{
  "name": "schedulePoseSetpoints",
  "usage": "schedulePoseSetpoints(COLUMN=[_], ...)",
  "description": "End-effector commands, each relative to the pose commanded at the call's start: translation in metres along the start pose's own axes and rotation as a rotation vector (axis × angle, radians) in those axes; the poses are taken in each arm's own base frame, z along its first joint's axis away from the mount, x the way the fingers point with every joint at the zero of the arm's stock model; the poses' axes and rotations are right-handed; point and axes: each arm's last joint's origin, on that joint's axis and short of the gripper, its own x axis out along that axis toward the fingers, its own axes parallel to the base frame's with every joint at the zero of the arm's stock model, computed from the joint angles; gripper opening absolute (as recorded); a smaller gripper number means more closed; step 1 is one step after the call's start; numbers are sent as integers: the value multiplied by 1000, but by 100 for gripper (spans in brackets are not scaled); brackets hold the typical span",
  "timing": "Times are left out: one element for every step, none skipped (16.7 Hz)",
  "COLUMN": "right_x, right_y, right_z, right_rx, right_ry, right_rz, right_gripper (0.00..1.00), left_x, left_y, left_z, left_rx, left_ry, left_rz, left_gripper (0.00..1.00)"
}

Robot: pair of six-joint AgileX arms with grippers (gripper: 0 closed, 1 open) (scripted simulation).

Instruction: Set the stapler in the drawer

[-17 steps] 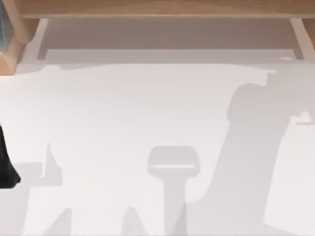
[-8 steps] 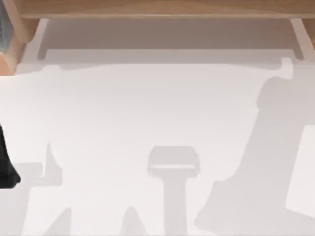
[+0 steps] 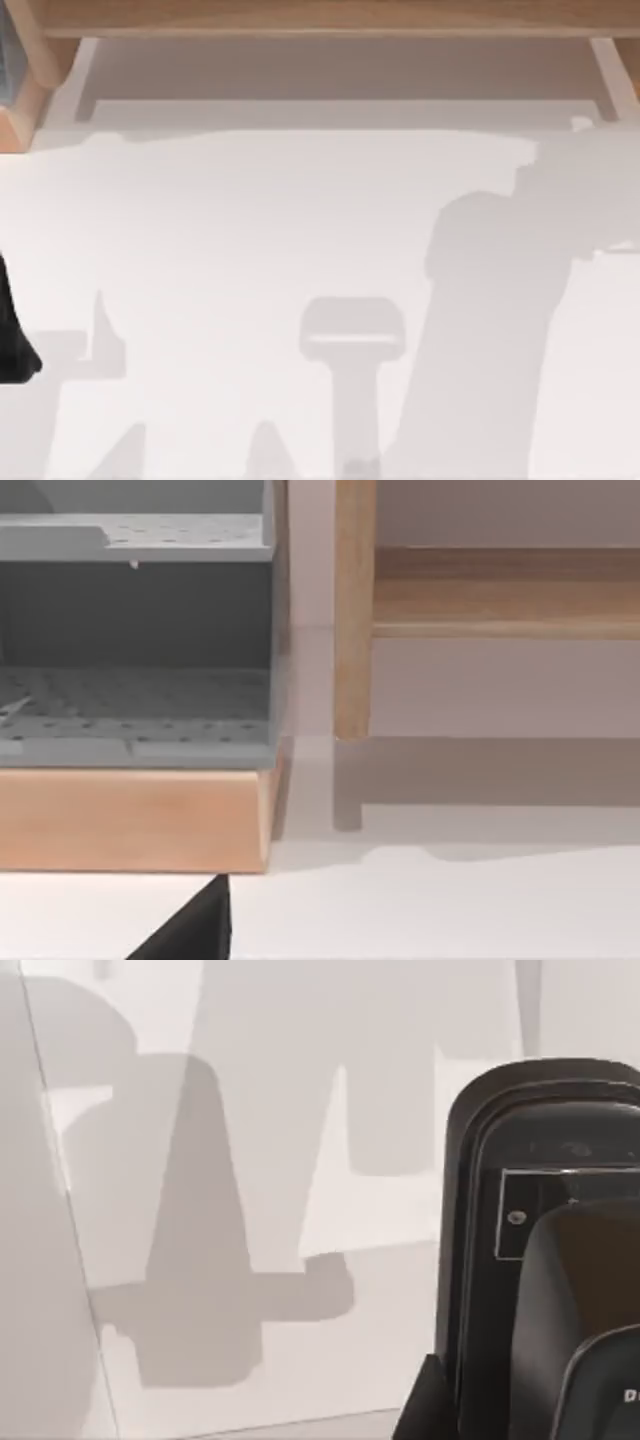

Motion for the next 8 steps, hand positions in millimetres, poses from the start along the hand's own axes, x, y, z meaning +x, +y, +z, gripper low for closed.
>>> schedulePoseSetpoints(right_x=[-5, -4, 0, 9, 21, 37, 55, 71], right_y=[-2, -3, -3, -1, 2, 6, 9, 12], right_z=[-1, -2, -1, 0, 1, 3, 3, 3], right_rx=[16, 24, 23, 11, -7, -31, -55, -81], right_ry=[-9, -7, 1, 15, 36, 67, 102, 135], right_rz=[-5, -7, -8, -6, -2, 3, 8, 11], right_gripper=[0, 0, 0, 0, 0, 0, 0, 0], left_x=[0, 0, 0, 0, 0, 0, 0, 0], left_y=[0, 0, 0, 0, 0, 0, 0, 0], left_z=[0, 0, 0, 0, 0, 0, 0, 0], left_rx=[0, 0, 0, 0, 0, 0, 0, 0], left_ry=[0, 0, 0, 0, 0, 0, 0, 0], left_rz=[0, 0, 0, 0, 0, 0, 0, 0], left_gripper=[100, 100, 100, 100, 100, 100, 100, 100])
